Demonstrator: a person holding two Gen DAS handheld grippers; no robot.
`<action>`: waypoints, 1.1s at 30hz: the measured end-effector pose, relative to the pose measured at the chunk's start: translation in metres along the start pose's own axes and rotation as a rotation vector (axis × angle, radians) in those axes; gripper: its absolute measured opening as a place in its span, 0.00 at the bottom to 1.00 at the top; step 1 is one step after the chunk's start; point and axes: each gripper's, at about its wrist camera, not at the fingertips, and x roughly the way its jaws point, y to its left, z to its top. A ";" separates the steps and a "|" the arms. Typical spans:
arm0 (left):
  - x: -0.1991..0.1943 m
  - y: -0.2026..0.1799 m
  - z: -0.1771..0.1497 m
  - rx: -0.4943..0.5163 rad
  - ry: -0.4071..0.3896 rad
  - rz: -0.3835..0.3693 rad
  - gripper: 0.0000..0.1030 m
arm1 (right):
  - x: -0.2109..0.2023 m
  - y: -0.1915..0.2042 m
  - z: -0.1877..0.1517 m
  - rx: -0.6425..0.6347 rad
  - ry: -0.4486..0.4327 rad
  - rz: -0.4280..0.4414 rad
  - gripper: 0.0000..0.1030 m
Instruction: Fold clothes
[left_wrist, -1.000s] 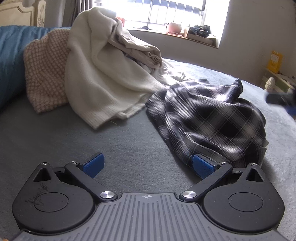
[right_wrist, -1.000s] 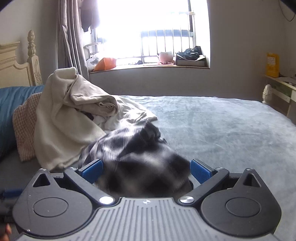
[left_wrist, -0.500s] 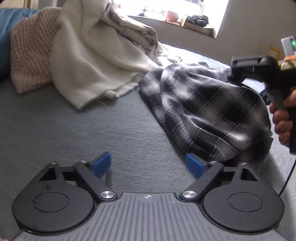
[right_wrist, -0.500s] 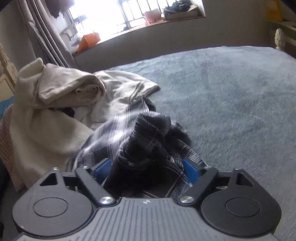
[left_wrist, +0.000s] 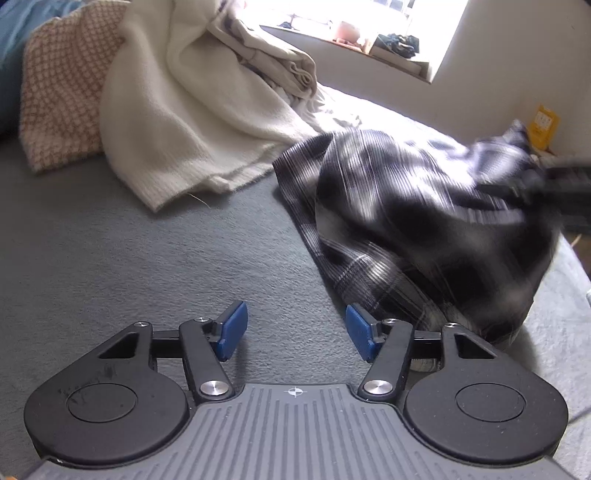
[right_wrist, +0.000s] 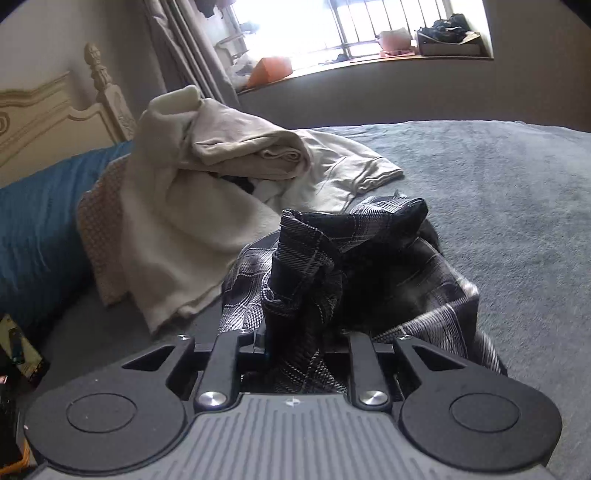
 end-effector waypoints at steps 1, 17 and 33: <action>-0.004 0.002 0.001 -0.005 -0.007 0.005 0.58 | -0.006 0.005 -0.006 -0.003 0.004 0.013 0.21; -0.084 0.024 0.004 -0.041 -0.116 -0.011 0.64 | -0.101 0.083 -0.127 -0.062 0.135 0.231 0.19; -0.083 -0.032 -0.023 0.153 -0.016 -0.187 0.92 | -0.159 0.119 -0.191 -0.221 0.315 0.163 0.53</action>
